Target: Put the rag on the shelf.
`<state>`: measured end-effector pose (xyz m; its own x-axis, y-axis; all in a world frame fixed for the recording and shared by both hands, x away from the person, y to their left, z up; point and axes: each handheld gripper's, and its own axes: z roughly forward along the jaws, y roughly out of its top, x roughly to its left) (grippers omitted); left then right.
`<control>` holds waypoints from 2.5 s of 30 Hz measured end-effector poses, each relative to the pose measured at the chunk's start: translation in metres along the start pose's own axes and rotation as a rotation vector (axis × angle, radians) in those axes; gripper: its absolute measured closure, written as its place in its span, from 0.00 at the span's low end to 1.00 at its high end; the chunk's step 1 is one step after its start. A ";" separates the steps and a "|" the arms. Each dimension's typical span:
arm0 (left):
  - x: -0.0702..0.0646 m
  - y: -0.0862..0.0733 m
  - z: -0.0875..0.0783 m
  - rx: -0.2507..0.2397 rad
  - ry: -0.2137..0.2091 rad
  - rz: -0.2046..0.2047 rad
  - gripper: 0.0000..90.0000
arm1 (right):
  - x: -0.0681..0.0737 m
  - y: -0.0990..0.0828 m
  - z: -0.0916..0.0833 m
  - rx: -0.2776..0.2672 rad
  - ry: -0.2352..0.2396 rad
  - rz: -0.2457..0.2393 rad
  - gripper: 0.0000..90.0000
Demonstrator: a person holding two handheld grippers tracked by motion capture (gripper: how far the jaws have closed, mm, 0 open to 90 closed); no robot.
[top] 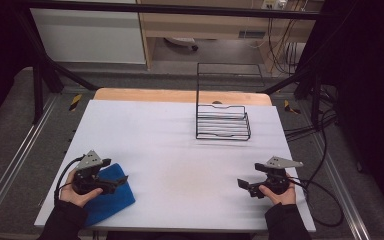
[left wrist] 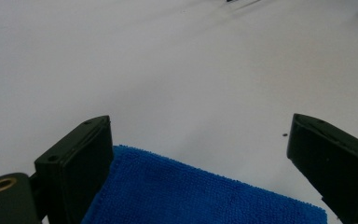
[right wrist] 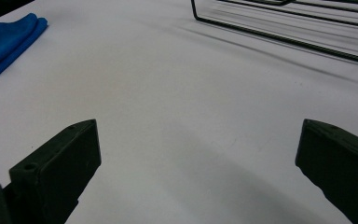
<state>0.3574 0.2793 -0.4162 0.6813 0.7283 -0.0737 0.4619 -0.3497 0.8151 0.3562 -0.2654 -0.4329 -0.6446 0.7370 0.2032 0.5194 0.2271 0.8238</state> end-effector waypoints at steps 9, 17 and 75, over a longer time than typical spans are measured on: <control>-0.005 0.003 0.000 0.003 -0.005 0.001 0.08 | 0.001 0.000 0.000 0.003 0.003 -0.002 0.01; -0.014 0.003 0.002 0.039 -0.007 0.006 0.08 | 0.002 0.000 0.001 0.015 0.000 -0.004 0.01; -0.062 0.021 0.037 0.127 -0.034 -0.046 0.95 | 0.002 0.000 0.005 0.029 -0.002 0.003 0.01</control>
<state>0.3461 0.2046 -0.4156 0.6757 0.7256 -0.1302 0.5598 -0.3902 0.7310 0.3578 -0.2605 -0.4350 -0.6420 0.7390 0.2043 0.5373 0.2436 0.8074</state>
